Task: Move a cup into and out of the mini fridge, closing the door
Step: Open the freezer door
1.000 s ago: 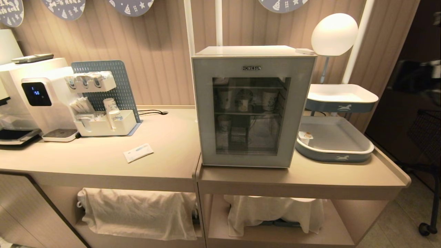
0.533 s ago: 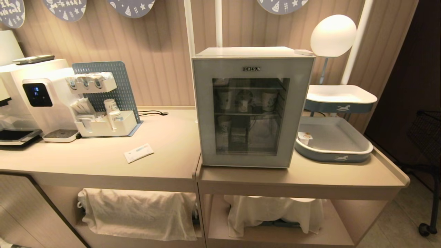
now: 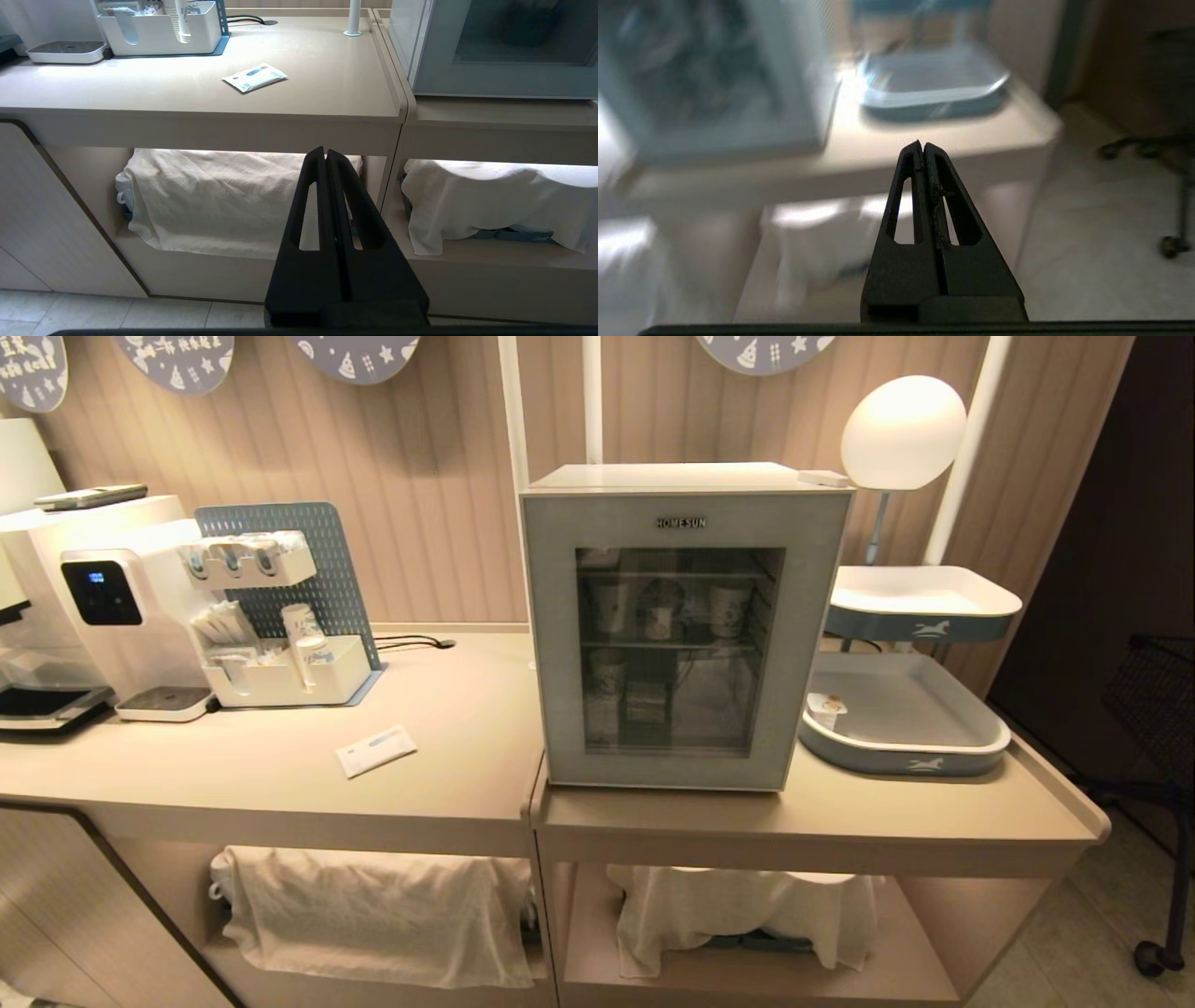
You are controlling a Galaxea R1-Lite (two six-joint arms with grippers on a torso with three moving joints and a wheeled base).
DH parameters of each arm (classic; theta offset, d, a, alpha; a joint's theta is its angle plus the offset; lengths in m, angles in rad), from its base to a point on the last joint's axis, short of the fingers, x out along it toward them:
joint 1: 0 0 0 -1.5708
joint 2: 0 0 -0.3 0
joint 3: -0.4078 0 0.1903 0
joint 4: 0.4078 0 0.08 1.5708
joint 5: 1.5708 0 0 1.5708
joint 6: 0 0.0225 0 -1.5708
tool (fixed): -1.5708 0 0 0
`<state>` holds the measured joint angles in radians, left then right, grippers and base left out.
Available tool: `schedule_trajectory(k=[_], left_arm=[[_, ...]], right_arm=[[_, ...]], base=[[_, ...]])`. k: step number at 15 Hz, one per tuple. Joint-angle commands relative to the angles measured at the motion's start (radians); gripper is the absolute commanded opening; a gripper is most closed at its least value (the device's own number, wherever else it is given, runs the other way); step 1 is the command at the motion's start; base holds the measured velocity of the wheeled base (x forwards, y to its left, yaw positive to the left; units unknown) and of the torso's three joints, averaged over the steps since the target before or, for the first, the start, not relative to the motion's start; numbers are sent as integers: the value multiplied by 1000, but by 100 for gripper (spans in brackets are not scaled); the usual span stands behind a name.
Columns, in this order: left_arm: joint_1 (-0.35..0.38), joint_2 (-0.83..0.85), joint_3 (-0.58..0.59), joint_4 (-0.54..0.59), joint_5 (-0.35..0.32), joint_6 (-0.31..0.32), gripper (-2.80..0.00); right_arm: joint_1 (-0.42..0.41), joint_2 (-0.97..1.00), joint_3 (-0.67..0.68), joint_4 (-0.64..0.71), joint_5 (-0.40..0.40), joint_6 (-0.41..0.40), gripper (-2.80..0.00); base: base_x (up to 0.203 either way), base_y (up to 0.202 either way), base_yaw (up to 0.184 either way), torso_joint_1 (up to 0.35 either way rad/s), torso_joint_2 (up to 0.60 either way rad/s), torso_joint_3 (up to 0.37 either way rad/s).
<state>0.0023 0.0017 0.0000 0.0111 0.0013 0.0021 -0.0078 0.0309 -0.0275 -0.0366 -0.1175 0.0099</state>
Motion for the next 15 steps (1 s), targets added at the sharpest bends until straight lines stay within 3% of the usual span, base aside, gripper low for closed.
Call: schedule_trajectory(k=[1,8,13,15], left_arm=[[1,0,2,0,0,-1,-280],[1,0,2,0,0,7,-280],[1,0,2,0,0,2,-280],[1,0,2,0,0,4,-280]], right_arm=[[2,-29,-6,124,95,-26,-280],[2,-29,-14,141,114,-37,-280],[2,-29,-14,141,114,-37,-280],[2,-29,-14,139,114,-37,-280]], base=[[0,0,0,0,0,0],[10,0,0,1,0,-1],[186,0,0,7,5,-3],[52,0,0,6,4,-1]])
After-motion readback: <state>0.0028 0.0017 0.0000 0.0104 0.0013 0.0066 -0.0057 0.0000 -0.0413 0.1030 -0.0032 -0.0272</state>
